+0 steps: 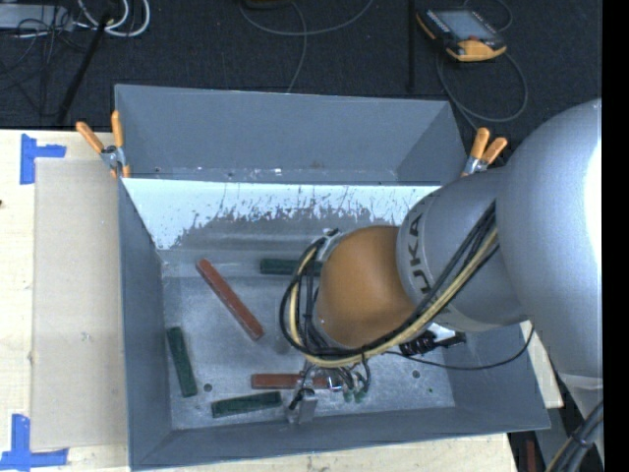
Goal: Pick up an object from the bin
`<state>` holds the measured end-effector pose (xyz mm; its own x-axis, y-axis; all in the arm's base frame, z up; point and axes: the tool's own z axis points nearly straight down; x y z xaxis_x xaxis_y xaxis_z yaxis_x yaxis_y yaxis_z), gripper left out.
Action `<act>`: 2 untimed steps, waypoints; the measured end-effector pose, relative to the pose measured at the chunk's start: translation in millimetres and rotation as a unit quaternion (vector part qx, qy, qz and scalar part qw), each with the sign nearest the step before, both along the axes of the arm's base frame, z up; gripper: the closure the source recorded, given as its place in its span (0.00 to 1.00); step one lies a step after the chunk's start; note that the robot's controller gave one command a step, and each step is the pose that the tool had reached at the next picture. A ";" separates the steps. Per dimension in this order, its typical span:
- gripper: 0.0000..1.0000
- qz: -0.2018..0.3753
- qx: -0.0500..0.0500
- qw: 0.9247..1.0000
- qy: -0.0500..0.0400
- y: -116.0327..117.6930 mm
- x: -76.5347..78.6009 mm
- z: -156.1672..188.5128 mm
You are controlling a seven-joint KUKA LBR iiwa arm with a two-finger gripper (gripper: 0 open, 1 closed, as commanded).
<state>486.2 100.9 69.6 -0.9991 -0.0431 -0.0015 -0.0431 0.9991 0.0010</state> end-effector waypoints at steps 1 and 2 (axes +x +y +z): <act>0.00 -0.004 0.000 1.000 0.000 -0.2 0.3 -0.2; 0.00 -0.009 0.000 1.000 0.000 -0.3 0.4 -0.5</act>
Offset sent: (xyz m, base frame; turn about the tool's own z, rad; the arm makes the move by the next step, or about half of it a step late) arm 0.0000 0.0000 0.0000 0.0000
